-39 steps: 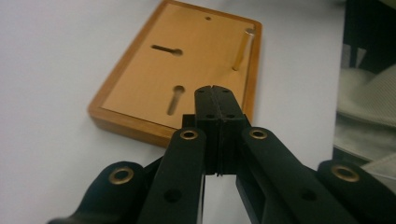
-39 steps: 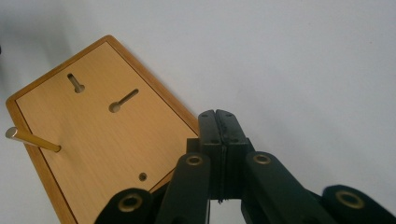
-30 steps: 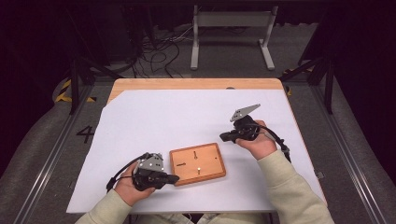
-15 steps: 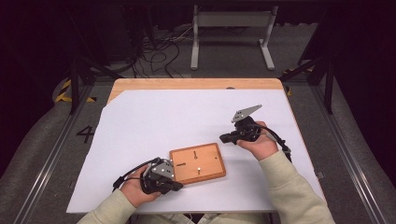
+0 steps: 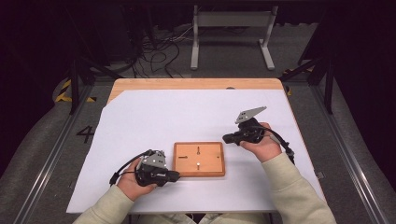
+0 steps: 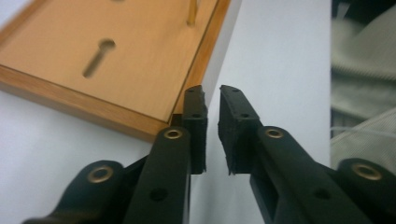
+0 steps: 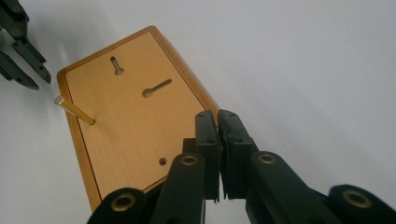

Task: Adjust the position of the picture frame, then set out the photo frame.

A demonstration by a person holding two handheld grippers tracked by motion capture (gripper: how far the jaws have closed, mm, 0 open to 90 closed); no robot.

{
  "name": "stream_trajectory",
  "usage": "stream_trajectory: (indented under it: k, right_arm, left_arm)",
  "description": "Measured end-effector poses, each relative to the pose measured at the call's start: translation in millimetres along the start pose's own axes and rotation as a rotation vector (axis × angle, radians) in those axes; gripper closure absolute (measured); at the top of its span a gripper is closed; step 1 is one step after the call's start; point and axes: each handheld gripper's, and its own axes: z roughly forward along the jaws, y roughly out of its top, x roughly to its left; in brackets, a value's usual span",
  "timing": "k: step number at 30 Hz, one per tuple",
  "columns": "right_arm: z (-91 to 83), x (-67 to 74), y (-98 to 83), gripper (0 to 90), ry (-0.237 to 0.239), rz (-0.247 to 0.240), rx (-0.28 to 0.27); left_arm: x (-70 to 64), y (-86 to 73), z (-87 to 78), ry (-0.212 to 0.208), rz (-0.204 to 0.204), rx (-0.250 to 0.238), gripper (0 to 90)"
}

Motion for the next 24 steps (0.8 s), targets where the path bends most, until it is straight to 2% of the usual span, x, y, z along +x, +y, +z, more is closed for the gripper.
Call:
stream_trajectory:
  k: [1,6,9,12,14,18,19,24]
  right_arm:
    - [-2.1,0.2,-1.5,87.3,-0.008,0.001,-0.009]
    - [-13.5,-1.7,-10.0,82.4,-0.053,0.003,-0.061]
    - [-20.9,-3.0,-14.9,79.6,-0.089,0.001,-0.104]
    - [-29.5,-4.7,-19.5,75.9,-0.120,0.004,-0.150]
    - [-32.0,-5.3,-20.9,74.4,-0.127,0.003,-0.166]
    - [-41.8,-7.1,-29.1,65.0,-0.167,-0.001,-0.243]
    - [-43.7,-7.1,-31.1,62.6,-0.182,-0.009,-0.264]
    - [-54.0,-9.3,-40.7,57.2,-0.211,0.004,-0.297]
  left_arm:
    - [1.5,0.1,-3.1,0.003,-0.016,-0.029,76.1]
    - [5.6,1.4,-11.4,0.083,-0.015,-0.158,60.7]
    - [7.6,2.9,-15.5,0.119,-0.029,-0.215,56.6]
    - [8.2,4.7,-19.4,0.163,-0.042,-0.242,53.8]
    - [9.0,5.5,-20.5,0.172,-0.052,-0.256,52.4]
    - [11.5,7.4,-20.1,0.200,-0.079,-0.266,46.0]
    - [11.8,8.2,-19.9,0.206,-0.073,-0.264,44.0]
    - [10.2,12.4,-17.0,0.200,-0.066,-0.269,38.5]
